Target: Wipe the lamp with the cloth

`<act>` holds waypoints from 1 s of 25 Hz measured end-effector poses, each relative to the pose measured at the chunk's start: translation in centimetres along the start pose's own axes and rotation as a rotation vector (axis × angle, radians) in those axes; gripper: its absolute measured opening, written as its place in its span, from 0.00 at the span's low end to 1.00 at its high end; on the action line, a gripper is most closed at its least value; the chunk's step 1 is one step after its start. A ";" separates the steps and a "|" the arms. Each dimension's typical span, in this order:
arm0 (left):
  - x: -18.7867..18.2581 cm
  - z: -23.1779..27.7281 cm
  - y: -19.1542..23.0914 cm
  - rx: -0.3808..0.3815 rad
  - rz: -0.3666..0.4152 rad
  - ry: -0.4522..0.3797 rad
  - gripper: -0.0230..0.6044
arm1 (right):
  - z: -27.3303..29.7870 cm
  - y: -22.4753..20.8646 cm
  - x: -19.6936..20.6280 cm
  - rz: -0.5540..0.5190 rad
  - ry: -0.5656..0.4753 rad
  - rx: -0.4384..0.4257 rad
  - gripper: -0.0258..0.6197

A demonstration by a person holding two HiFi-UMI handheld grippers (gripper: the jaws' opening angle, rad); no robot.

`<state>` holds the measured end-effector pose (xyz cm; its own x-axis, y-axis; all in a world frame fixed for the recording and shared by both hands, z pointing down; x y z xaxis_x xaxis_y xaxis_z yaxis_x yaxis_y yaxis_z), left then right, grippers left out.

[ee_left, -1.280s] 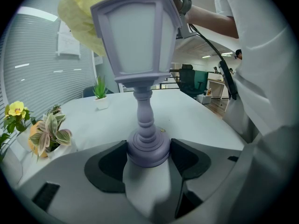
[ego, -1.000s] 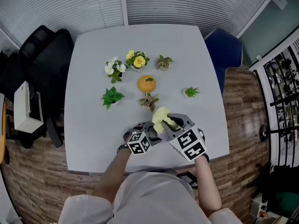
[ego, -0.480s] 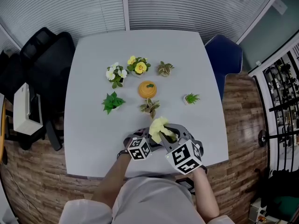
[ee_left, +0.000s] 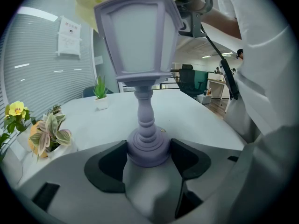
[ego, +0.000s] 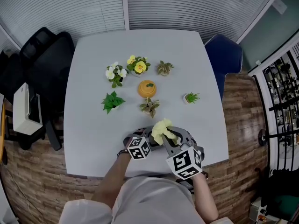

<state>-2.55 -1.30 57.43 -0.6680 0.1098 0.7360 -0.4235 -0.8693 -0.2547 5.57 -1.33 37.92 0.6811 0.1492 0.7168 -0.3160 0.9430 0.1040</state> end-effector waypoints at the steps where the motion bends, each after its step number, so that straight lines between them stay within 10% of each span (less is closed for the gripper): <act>1: 0.0 0.0 0.0 0.000 0.000 0.001 0.52 | -0.1 0.1 0.0 0.004 -0.006 0.008 0.15; 25: 0.0 0.0 -0.1 -0.001 0.000 0.003 0.52 | -2.3 1.3 1.2 0.059 -0.073 0.068 0.16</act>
<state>-2.52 -1.19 57.43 -0.6697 0.1111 0.7342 -0.4240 -0.8689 -0.2553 7.48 0.75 37.31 0.6109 0.1793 0.7711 -0.3997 0.9106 0.1050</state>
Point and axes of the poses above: the fingertips, and each gripper's own axes: z forward along the fingers, y to its left, x out of its underside, the point moved 9 cm from there along -z, backward along the fingers, and after that the axes turned 13 degrees about -x, right-handed, at the moved point
